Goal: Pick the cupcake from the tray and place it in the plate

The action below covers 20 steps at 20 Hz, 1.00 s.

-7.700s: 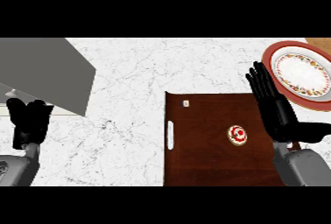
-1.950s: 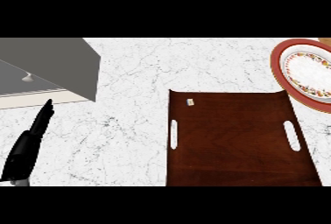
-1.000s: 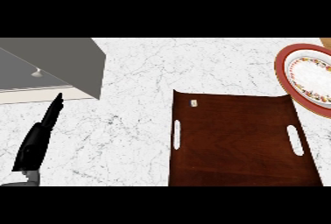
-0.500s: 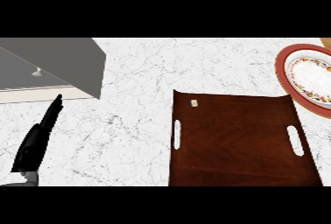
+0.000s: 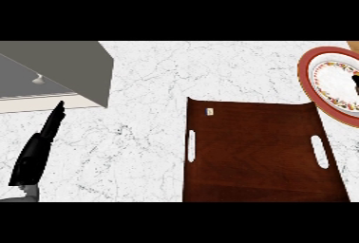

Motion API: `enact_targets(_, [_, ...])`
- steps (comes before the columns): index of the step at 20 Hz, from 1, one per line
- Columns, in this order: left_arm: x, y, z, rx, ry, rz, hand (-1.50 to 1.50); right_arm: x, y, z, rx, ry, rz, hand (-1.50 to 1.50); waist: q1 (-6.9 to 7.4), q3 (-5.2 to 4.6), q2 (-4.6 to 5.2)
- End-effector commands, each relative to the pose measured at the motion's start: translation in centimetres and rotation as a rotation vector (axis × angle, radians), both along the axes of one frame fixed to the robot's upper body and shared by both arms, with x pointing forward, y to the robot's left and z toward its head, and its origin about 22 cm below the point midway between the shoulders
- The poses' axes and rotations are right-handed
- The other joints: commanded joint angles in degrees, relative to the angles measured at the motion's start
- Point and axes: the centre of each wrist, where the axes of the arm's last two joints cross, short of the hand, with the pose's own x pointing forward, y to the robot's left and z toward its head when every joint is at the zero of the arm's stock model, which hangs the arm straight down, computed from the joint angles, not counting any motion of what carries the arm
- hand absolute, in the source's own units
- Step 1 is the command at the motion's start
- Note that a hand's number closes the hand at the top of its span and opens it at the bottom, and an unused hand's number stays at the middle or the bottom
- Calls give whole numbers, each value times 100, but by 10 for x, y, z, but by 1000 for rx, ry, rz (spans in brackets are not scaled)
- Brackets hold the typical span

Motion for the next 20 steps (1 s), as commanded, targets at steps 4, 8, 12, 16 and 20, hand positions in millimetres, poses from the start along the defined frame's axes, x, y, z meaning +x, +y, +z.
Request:
enact_targets(4, [-1, -3, 5, -1, -15, -10, 0, 6, 14, -20, 45, 74, -93, -150, 30, 7, 16])
enact_targets(8, [-7, -3, -7, -3, -10, 5, 0, -1, 4, -20, 183, -35, -102, -150, -24, 8, 17])
enact_targets(12, [-6, 1, -3, 8, 0, 3, 0, -2, -3, -4, 364, -162, -182, -150, -27, 11, 21])
enact_targets(16, [4, 5, 3, 5, -6, 3, 0, -15, -25, 16, 452, -179, -308, -150, -58, 8, 38])
enact_targets(20, [-5, 0, -6, -1, -8, 6, 0, -46, -54, 2, 592, -211, -344, -150, -77, 29, 69])
